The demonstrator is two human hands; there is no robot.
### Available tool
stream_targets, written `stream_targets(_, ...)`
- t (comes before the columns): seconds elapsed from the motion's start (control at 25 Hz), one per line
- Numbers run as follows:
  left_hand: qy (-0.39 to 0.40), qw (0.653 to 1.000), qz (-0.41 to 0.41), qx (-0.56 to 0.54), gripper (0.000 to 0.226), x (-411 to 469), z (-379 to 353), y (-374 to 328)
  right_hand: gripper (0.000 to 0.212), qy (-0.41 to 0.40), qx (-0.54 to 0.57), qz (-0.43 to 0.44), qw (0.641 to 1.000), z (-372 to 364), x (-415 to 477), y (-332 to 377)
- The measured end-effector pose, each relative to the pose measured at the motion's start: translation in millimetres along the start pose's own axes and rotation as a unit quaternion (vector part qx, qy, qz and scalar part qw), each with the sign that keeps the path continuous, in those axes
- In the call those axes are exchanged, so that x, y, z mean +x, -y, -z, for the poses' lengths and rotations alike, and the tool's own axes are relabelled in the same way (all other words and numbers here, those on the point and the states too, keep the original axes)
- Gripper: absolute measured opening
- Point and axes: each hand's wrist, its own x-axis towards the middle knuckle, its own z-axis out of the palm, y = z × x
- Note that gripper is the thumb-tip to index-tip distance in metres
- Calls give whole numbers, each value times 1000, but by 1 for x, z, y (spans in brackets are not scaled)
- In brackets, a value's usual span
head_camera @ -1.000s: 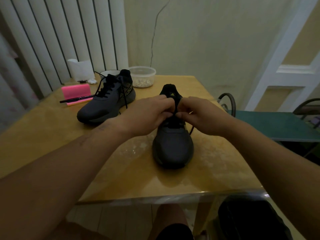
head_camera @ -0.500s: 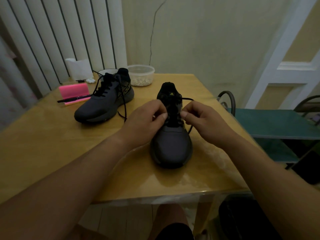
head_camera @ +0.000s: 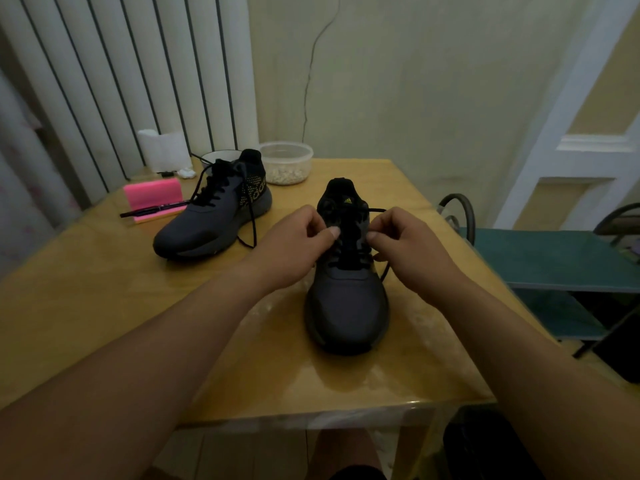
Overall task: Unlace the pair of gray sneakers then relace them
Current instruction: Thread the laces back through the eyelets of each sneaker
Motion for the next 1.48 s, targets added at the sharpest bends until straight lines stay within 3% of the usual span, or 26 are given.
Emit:
stream_targets(0.12, 7, 997, 1, 75, 35, 10, 0, -15, 16, 6, -31, -15, 999, -2, 9, 8)
stream_targets(0.32, -6, 987, -20, 161, 26, 15, 2, -26, 30, 34, -154, -9, 988, -2, 12, 20)
stream_targets(0.48, 12, 1000, 0, 27, 20, 16, 3, -20, 19, 53, -211, 3, 976, 1, 17, 28)
stream_targets(0.6, 43, 996, 30, -70, 18, 15, 7, -14, 14, 118, -67, -80, 987, 11, 20, 29)
stream_targets(0.72, 43, 995, 29, -84, 20, 16, 10, -9, 13, 163, 76, -136, 974, 21, 22, 26)
stream_targets(0.8, 27, 999, -1, -17, 20, 17, 11, -9, 12, 158, 73, -125, 977, 21, 22, 24)
stream_targets(0.92, 1, 991, -69, 117, 13, 16, 10, -14, 15, 113, -40, -69, 990, 13, 21, 29)
stream_targets(1.0, -10, 991, -82, 108, 8, 16, 10, -16, 13, 91, -80, -46, 992, 9, 22, 32)
stream_targets(1.12, 4, 996, -68, 61, 7, 17, 12, -16, 14, 114, 7, -106, 988, 11, 26, 30)
stream_targets(1.32, 74, 995, -36, 54, 15, 18, 19, -13, 10, 187, 152, -206, 948, 18, 34, 14)
stream_targets(1.48, 96, 993, -43, 44, 14, 22, 23, -12, 12, 223, 145, -196, 944, 22, 41, 13)
